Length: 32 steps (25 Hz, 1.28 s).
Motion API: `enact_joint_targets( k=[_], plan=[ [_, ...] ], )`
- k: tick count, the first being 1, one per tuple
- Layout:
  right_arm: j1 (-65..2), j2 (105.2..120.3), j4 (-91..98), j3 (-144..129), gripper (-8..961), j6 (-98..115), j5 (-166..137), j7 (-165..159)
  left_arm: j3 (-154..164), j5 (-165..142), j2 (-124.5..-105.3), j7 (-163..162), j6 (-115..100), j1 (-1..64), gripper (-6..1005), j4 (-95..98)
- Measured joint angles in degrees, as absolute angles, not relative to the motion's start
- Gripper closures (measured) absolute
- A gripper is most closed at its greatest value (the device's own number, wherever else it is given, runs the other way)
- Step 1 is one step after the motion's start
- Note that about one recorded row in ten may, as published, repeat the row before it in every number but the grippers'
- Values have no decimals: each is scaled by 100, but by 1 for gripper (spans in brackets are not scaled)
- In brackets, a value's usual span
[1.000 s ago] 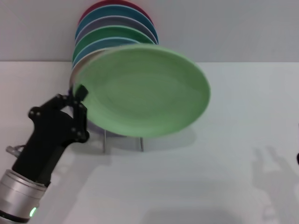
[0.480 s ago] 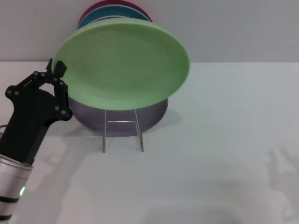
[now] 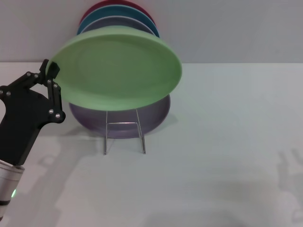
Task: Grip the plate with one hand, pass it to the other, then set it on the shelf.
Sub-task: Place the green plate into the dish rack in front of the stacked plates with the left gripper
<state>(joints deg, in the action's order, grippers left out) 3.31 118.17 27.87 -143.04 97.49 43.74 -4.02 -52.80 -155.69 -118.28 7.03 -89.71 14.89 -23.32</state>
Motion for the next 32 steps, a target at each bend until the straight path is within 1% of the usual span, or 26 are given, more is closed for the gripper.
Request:
enact_joint_targets(
  k=[9,21,32],
  plan=[
    [325,11814,2751,-14299,648,9746,4377,-407,-5263,-15619,-11852,947,-8879,1670,940,-1938],
    [352,11821,2732,-14300,645,9746,4373,-412,-5030,-15629,-11828,1422,-8878,1625,934,-1792],
    [326,11821,2732,-14345,643,9747,4333,-413,-4965,-15627,-11847,1934,-8632,1634,929,-1757]
  ],
)
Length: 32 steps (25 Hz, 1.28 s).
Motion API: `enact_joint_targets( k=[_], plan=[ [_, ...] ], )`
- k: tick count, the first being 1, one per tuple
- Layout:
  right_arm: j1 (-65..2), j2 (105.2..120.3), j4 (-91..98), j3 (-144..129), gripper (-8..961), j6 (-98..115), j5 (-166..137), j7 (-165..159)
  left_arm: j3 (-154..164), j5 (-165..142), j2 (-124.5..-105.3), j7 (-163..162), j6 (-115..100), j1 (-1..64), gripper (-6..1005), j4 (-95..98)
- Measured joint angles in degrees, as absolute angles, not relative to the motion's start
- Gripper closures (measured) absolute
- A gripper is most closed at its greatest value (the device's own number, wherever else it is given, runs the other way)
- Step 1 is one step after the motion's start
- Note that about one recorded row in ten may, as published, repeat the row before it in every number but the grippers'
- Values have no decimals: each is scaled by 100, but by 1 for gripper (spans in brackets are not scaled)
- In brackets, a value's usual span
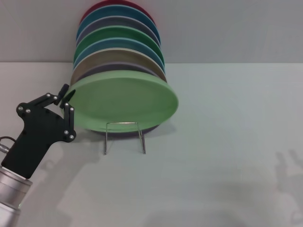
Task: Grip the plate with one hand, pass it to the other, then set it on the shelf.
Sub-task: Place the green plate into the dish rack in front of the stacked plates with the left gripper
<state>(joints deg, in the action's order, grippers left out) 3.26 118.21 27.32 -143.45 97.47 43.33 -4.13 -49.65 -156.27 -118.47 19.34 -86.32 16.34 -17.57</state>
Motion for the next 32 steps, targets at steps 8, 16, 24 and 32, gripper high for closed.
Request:
enact_joint_targets(
  k=[8,16,24,32],
  plan=[
    [313,11821,2734,-14352,641,9746,4332,-413,-4955,-15627,-11848,1959,-8490,1643,925,-1702],
    [292,11821,2734,-14353,639,9690,4326,-413,-4948,-15735,-11858,1961,-8272,1614,921,-1687],
    [261,11830,2733,-14377,638,9673,4324,-413,-4897,-15753,-11875,1960,-8103,1650,918,-1688],
    [264,11830,2725,-14379,636,9668,4315,-413,-4895,-15755,-11874,1947,-7911,1664,914,-1741]
  ],
)
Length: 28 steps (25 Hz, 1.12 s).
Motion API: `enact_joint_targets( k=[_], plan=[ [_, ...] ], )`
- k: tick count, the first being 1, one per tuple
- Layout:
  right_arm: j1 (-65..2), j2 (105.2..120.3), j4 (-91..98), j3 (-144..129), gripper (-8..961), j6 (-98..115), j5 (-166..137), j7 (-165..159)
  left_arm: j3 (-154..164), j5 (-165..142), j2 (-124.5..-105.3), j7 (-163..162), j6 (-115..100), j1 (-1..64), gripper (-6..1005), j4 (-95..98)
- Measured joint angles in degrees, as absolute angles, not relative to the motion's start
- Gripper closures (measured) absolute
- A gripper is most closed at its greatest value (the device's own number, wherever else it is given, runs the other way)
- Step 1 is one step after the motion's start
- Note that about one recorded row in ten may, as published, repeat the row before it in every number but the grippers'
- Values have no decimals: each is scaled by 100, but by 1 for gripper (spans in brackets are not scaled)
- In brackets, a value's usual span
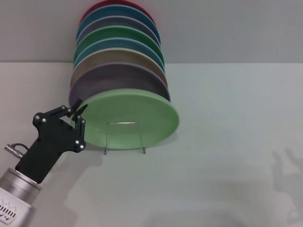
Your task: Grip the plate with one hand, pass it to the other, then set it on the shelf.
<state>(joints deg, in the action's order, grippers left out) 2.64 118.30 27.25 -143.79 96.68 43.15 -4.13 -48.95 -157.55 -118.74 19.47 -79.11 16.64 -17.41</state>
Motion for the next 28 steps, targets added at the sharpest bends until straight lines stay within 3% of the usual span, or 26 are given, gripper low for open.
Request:
enact_joint_targets(
  k=[8,15,23,28],
  plan=[
    [256,11838,2724,-14387,634,9667,4315,-413,-4915,-15735,-11866,1915,-7902,1661,910,-1717],
    [238,11867,2724,-14388,633,9609,4315,-414,-4946,-15721,-11854,1912,-7936,1622,731,-1749],
    [190,11874,2728,-14383,631,9517,4320,-395,-5261,-15714,-11836,1325,-9065,1350,619,-1776],
    [149,11855,2725,-14263,630,9514,4350,-389,-5974,-15713,-11817,-721,-10072,1228,558,-1630]
  ],
)
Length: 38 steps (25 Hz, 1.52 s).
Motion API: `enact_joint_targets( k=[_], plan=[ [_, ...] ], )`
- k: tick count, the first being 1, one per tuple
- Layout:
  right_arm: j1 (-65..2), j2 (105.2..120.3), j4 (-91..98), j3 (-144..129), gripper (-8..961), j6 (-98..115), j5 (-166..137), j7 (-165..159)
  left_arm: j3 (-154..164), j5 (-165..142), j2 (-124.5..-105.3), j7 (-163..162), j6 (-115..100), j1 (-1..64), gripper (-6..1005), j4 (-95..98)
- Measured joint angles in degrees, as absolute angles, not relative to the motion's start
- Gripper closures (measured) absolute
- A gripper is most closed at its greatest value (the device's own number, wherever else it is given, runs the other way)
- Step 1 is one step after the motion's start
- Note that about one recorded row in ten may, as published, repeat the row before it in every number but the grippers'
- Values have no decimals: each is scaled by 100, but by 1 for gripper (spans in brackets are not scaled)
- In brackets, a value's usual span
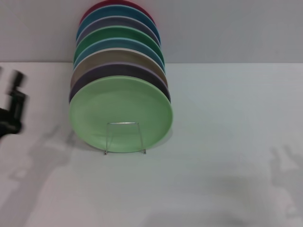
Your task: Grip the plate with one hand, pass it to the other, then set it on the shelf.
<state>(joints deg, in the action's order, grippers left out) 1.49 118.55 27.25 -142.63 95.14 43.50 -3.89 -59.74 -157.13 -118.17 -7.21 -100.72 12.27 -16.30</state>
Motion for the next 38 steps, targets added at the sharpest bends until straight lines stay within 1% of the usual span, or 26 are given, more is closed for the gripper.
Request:
enact_joint_targets(
  k=[4,5,6,7,8,10,11,14,15,17,19,20,21,22,30,38],
  plan=[
    [47,11810,2634,-14066,629,9505,4353,-576,-6348,-15709,-11819,-1566,-10167,1258,509,-1458],
    [-113,11764,2441,-14018,629,9500,4345,-746,-6510,-15711,-11834,-1807,-10028,1301,496,-1368],
    [-113,11764,2441,-14018,629,9500,4345,-746,-6510,-15711,-11834,-1807,-10028,1301,484,-1368],
    [-311,11728,2177,-13944,628,9500,4357,-963,-6686,-15710,-11848,-1946,-9750,1318,471,-1335],
    [-311,11728,2177,-13944,628,9500,4357,-963,-6686,-15710,-11848,-1946,-9750,1318,459,-1335],
    [-604,11703,1711,-13492,628,9547,4369,-1338,-6921,-15707,-11861,-2010,-9209,1320,434,-1333],
    [-604,11703,1711,-13492,628,9547,4369,-1338,-6921,-15707,-11861,-2010,-9209,1320,407,-1333],
    [-885,11699,1324,-12861,627,9538,4369,-1590,-7082,-15706,-11860,-1972,-8770,1356,326,-1323],
    [-1090,11699,1104,-12607,581,9465,4369,-1673,-7166,-15706,-11859,-1964,-8601,1406,299,-1298],
    [-1203,11706,982,-12500,490,9426,4369,-1714,-7215,-15706,-11857,-1962,-8517,1444,245,-1276],
    [-1374,11733,835,-12323,399,9374,4370,-1791,-7229,-15706,-11854,-1961,-8500,1454,213,-1272],
    [-1469,11771,798,-12126,381,9337,4370,-1809,-7261,-15705,-11849,-1947,-8448,1453,198,-1269],
    [-1469,11771,798,-12126,364,9337,4370,-1809,-7261,-15705,-11849,-1947,-8448,1453,182,-1269],
    [-1551,11816,776,-11910,346,9285,4370,-1772,-7282,-15706,-11843,-1880,-8377,1445,166,-1258],
    [-1698,11868,749,-11576,348,9065,4370,-1750,-7272,-15707,-11856,-1567,-8390,1380,166,-1293],
    [-1679,11870,850,-10989,350,9163,4359,-1880,-7314,-15671,-11866,-1714,-8391,1417,166,-1319]
  ],
)
